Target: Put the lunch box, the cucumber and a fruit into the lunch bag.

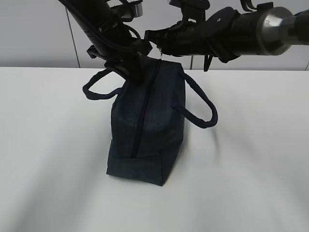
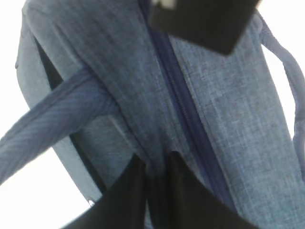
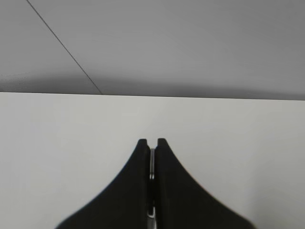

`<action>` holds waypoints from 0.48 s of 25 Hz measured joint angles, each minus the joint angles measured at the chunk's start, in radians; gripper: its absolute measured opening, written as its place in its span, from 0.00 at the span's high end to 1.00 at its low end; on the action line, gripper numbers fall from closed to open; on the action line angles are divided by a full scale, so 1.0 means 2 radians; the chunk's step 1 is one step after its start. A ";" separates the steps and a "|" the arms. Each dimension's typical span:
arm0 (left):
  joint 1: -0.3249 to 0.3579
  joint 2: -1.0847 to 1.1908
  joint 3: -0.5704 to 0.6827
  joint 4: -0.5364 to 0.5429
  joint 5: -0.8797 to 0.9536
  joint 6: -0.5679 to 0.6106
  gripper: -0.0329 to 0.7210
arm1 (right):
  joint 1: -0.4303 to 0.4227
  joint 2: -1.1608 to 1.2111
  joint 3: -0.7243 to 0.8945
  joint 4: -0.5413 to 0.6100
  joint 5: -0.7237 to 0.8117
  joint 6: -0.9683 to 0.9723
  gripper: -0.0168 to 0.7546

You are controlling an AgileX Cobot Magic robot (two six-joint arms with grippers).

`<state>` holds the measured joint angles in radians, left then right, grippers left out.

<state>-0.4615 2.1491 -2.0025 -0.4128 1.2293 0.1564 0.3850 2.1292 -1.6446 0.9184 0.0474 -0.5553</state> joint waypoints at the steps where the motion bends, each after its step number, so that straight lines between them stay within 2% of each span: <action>1: 0.000 0.000 0.000 0.000 0.000 0.000 0.91 | 0.000 0.000 0.000 0.000 0.000 0.000 0.98; 4: 0.000 0.000 0.000 0.000 -0.003 0.001 0.96 | -0.001 0.000 0.000 0.000 0.000 0.000 0.98; 12: 0.000 0.000 0.000 0.004 -0.003 0.005 0.96 | -0.001 0.000 0.000 0.000 -0.008 0.000 0.98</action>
<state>-0.4615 2.1498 -2.0025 -0.4053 1.2239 0.1671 0.3827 2.1292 -1.6446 0.9184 0.0320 -0.5553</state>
